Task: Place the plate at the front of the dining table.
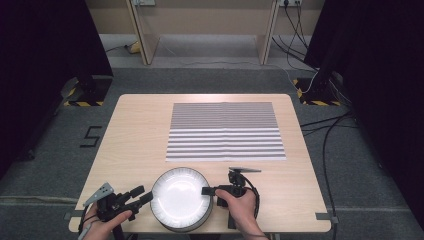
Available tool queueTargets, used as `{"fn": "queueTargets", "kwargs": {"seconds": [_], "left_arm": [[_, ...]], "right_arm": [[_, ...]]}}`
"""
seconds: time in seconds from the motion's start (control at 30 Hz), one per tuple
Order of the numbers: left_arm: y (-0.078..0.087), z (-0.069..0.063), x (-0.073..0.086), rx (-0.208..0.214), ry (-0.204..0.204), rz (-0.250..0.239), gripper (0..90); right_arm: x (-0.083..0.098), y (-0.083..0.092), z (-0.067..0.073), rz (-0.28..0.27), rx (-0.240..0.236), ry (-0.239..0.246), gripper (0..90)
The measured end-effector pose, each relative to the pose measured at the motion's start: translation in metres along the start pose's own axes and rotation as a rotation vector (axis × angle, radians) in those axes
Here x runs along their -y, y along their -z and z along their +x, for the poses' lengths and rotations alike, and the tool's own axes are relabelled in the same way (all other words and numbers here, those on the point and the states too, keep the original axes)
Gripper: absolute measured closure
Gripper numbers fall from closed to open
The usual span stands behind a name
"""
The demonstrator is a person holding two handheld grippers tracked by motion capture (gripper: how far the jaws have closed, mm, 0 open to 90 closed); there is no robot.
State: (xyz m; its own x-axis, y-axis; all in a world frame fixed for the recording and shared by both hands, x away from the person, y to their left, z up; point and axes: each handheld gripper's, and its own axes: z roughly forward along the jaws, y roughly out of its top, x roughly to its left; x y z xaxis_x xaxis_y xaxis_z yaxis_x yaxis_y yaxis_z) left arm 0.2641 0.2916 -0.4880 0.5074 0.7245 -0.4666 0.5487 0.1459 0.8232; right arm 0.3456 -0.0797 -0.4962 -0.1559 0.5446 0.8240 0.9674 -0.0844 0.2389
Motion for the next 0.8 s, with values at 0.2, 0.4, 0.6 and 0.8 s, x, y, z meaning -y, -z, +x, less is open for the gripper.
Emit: {"fn": "queueTargets", "kwargs": {"seconds": [0.2, 0.4, 0.6, 0.8], "left_arm": [[0.000, 0.000, 0.000, -0.005, 0.007, 0.006, 37.0], [0.000, 0.000, 0.000, -0.008, -0.001, 0.009, 35.1], [-0.001, 0.000, 0.000, -0.008, 0.003, 0.008, 34.9], [-0.002, 0.001, 0.002, -0.005, 0.003, 0.015, 34.7]], "right_arm": [[-0.003, 0.010, 0.004, -0.024, -0.003, 0.004, 79.9], [-0.006, 0.018, 0.006, -0.037, -0.001, 0.019, 79.8], [-0.009, 0.025, 0.007, -0.053, 0.002, 0.026, 79.5], [-0.011, 0.030, 0.008, -0.063, 0.010, 0.027, 79.3]]}}
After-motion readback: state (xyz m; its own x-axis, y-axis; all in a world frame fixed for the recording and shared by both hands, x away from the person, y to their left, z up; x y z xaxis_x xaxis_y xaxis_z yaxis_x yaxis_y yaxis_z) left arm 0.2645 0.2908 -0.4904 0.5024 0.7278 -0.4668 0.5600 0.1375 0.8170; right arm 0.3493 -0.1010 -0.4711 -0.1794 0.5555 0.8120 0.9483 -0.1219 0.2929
